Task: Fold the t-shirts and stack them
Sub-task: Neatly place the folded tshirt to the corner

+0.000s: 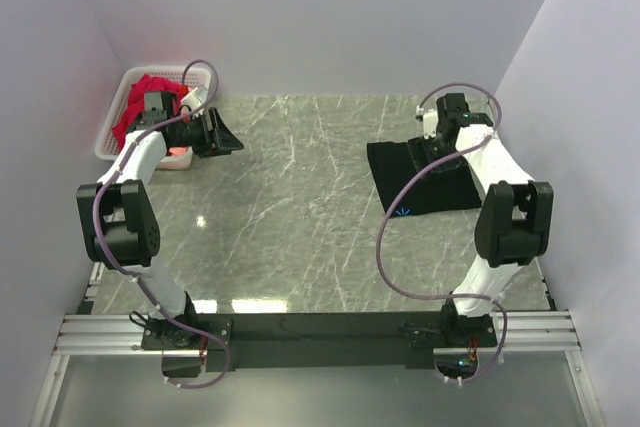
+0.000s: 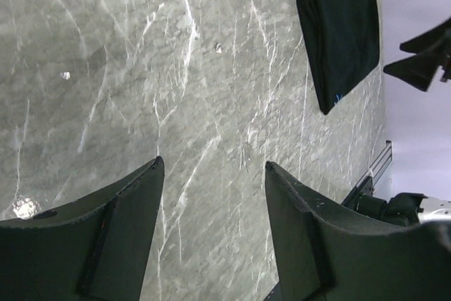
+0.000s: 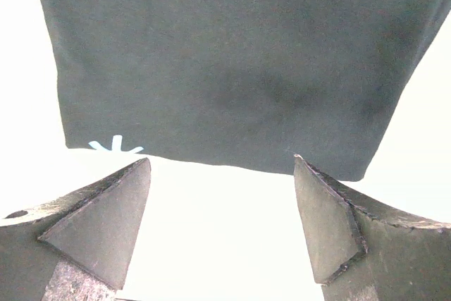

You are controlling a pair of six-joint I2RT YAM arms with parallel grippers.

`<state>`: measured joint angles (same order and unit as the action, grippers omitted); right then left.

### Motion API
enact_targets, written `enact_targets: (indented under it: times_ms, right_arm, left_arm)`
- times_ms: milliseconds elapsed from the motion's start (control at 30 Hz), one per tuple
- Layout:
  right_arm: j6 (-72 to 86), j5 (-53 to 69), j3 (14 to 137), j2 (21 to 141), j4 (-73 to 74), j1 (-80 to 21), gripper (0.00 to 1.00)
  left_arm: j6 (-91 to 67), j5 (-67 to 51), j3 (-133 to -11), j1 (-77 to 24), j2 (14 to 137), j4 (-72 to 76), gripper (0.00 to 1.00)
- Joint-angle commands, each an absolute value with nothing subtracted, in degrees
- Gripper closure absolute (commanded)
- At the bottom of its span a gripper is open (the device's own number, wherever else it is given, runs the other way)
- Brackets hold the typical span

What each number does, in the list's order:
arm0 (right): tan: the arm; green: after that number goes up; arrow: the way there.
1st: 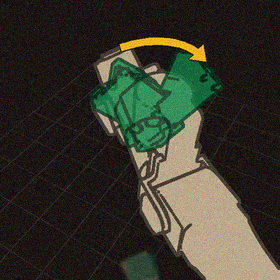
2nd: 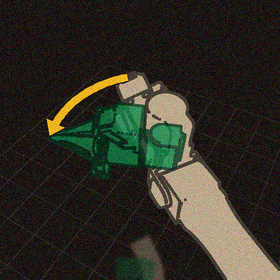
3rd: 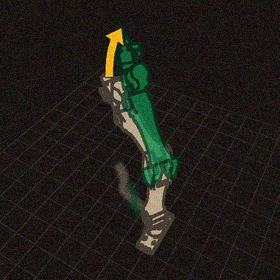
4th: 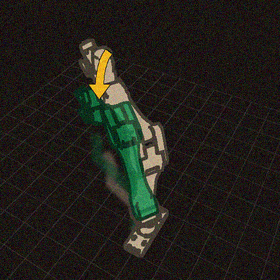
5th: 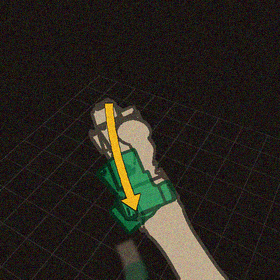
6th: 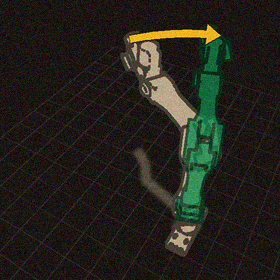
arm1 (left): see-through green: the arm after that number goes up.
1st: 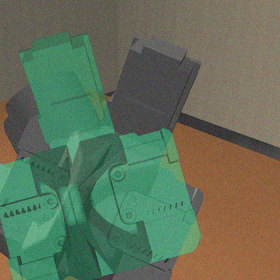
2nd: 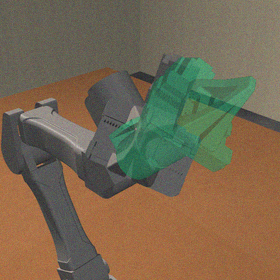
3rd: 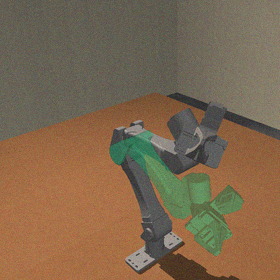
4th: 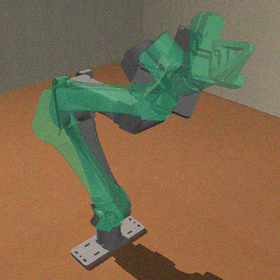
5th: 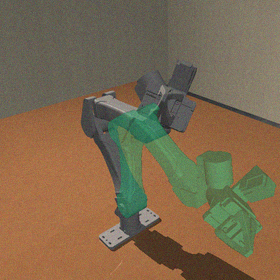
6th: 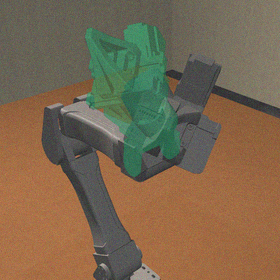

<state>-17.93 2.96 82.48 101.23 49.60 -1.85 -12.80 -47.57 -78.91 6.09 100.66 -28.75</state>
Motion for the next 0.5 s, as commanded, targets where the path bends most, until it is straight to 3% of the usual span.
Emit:
enact_targets:
  times_ms: [0,233,467]
  right_arm:
    - [-10.0,2.2,80.6,99.8,49.8,-2.5,0.12]
    - [-6.5,0.1,76.9,104.0,44.9,-5.0,0.13]
    - [-2.2,-3.0,81.0,112.6,45.3,-4.1,0.14]
  left_arm:
    - [-13.4,-48.9,-81.0,6.2,100.3,-26.6,0.35]
    - [-14.7,-47.9,-79.7,6.3,99.7,-25.5,0.35]
    - [-13.9,-46.5,-81.1,6.2,99.4,-27.1,0.35]
